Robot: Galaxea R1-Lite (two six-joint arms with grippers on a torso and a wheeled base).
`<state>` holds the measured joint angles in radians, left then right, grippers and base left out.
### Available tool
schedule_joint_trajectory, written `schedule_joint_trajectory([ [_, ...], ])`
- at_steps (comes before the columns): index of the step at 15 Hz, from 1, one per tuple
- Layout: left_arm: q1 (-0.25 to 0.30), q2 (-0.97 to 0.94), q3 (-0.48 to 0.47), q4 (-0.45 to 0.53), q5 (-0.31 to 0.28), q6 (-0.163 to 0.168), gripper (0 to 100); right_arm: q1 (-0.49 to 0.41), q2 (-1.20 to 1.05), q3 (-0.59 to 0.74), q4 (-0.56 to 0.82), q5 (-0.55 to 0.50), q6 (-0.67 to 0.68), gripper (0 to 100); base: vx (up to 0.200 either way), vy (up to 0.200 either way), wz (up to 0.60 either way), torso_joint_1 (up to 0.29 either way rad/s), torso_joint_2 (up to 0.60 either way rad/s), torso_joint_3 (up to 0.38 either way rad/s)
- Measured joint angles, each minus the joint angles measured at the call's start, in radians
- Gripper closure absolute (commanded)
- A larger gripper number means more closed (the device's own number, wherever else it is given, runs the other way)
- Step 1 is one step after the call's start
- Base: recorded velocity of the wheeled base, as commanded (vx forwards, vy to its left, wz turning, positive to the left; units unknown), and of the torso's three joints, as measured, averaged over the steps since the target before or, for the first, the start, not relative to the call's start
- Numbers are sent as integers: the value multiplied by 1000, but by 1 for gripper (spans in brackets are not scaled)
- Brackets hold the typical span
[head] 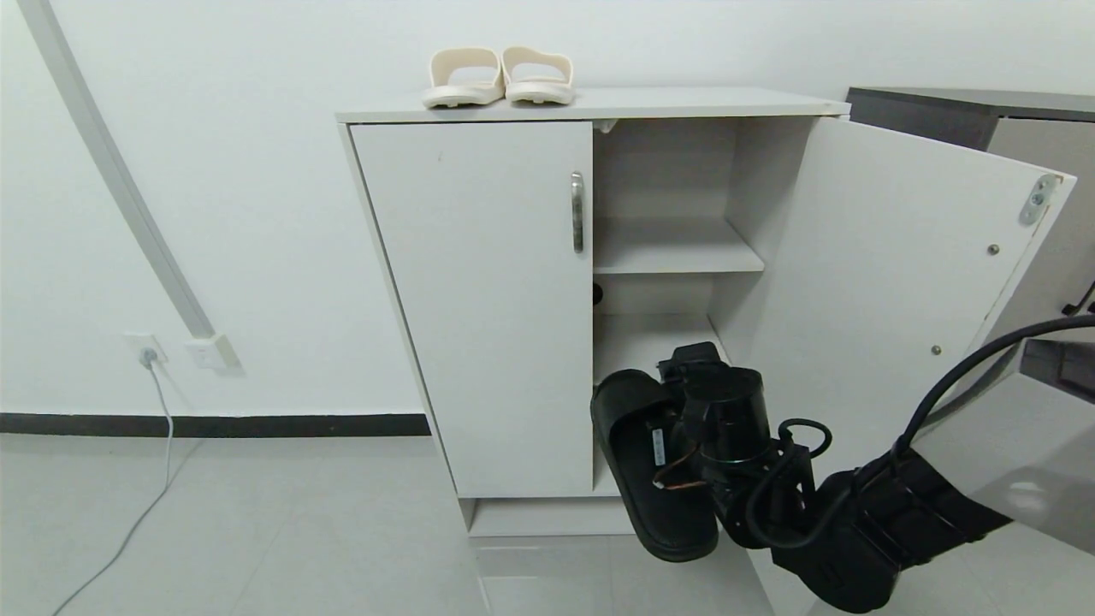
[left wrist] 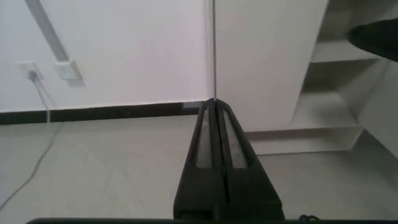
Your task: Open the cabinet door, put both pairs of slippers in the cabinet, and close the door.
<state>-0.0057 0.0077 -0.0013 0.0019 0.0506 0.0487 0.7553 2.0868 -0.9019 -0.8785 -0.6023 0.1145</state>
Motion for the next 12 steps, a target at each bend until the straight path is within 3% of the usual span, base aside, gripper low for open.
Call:
schedule_joint_trajectory([
  [2,2,-6,1,-1,-3,-64,100,3,1,-16,-2,-13,1,100,0,0,0,0,0,0],
  [3,3,-7,1,-1,-4,-73,100,3,1,-27,-4,-47,1,100,0,0,0,0,0,0],
  [6,3,-9,1,-1,-5,-66,100,4,13,-80,-10,-138,2,100,0,-67,0,1,1,1],
  [10,2,-10,2,-1,-6,-65,100,6,27,-100,-13,-142,2,100,0,-200,0,0,2,1],
  [12,4,-10,1,-1,-7,-64,100,1,33,-100,-12,-144,2,100,0,0,0,0,0,0],
])
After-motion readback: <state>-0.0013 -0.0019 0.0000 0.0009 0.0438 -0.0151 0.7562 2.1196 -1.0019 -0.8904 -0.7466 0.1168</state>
